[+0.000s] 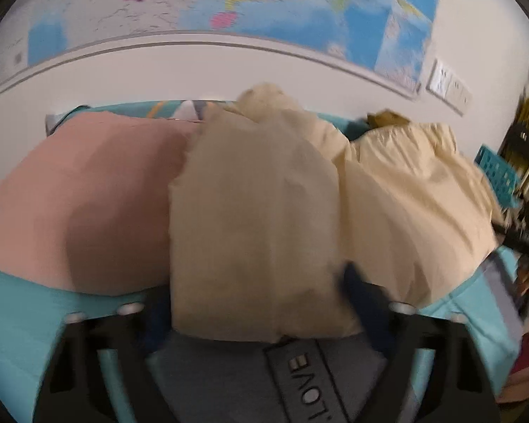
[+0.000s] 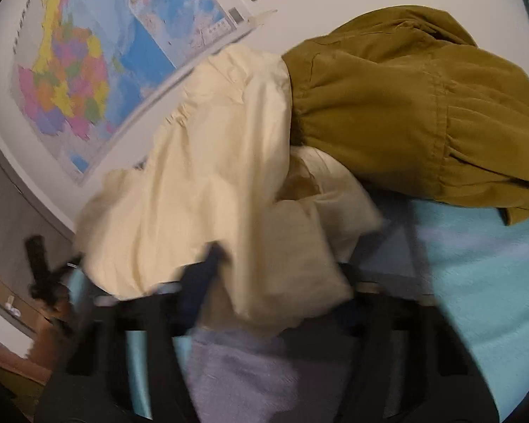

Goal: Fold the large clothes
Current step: 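Lay the cream trousers on the bed and spread them with both grippers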

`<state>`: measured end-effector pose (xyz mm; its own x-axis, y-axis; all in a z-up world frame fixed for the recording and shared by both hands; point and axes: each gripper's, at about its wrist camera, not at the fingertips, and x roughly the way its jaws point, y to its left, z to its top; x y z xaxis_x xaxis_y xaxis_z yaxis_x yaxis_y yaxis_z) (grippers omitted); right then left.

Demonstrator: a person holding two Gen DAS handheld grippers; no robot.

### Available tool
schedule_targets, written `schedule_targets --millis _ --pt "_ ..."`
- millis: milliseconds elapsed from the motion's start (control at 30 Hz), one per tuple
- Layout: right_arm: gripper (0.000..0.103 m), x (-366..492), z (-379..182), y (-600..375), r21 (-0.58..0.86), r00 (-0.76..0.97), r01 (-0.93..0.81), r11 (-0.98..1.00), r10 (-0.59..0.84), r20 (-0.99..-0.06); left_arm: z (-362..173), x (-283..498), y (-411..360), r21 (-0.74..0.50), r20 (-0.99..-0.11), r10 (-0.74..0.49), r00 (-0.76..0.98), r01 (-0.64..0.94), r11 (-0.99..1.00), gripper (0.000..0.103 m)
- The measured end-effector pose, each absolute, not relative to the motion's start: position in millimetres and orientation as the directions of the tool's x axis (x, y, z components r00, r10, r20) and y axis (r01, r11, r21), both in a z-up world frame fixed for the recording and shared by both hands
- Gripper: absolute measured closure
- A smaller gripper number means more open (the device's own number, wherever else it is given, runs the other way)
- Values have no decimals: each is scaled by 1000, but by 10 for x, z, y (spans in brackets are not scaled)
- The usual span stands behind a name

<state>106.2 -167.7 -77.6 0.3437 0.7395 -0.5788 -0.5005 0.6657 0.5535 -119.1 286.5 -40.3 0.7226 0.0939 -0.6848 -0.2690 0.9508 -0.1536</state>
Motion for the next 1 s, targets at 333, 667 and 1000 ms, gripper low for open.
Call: schedule_targets --millis 333,667,1000 --pt "97 494 30 -2658 671 370 -550 497 866 -337 84 -1743 3004 -458 -654 -149 741 -231 859 87" --pt "66 509 -656 -2731 601 411 -359 714 699 -585 -360 -1684 2867 -341 -774 -63 629 -331 880 48" --pt "80 245 -651 -2876 516 419 -432 740 671 -611 -228 -1590 2737 -201 -777 45 628 -315 927 44"
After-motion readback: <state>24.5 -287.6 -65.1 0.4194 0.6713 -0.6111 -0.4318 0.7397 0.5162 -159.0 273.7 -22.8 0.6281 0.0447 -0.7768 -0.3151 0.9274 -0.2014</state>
